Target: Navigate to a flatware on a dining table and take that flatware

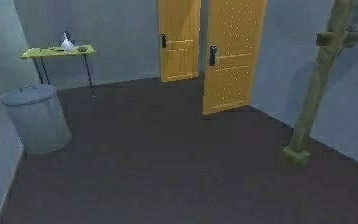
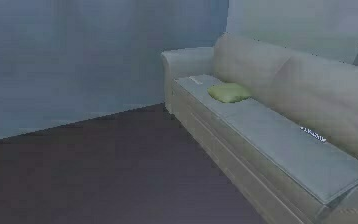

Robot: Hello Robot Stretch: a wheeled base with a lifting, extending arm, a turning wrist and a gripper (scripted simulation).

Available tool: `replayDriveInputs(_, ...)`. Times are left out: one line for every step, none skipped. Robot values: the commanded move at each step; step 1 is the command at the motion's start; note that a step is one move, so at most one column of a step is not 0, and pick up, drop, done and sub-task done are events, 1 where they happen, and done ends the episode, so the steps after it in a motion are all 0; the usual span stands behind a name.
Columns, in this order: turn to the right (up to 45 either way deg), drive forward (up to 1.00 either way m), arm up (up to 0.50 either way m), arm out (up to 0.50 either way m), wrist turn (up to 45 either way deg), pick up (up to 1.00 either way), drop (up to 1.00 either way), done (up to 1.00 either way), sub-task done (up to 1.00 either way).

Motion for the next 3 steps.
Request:
replayDriveInputs(0.0, 1.0, 0.0, 0.0, 0.0, 0.0, 0.0, 0.0, 0.0)
replayDriveInputs(0.0, 1.0, 0.0, 0.0, 0.0, 0.0, 0.0, 0.0, 0.0)
replayDriveInputs(3.0, 0.0, 0.0, 0.0, 0.0, 0.0, 0.0, 0.0, 0.0)
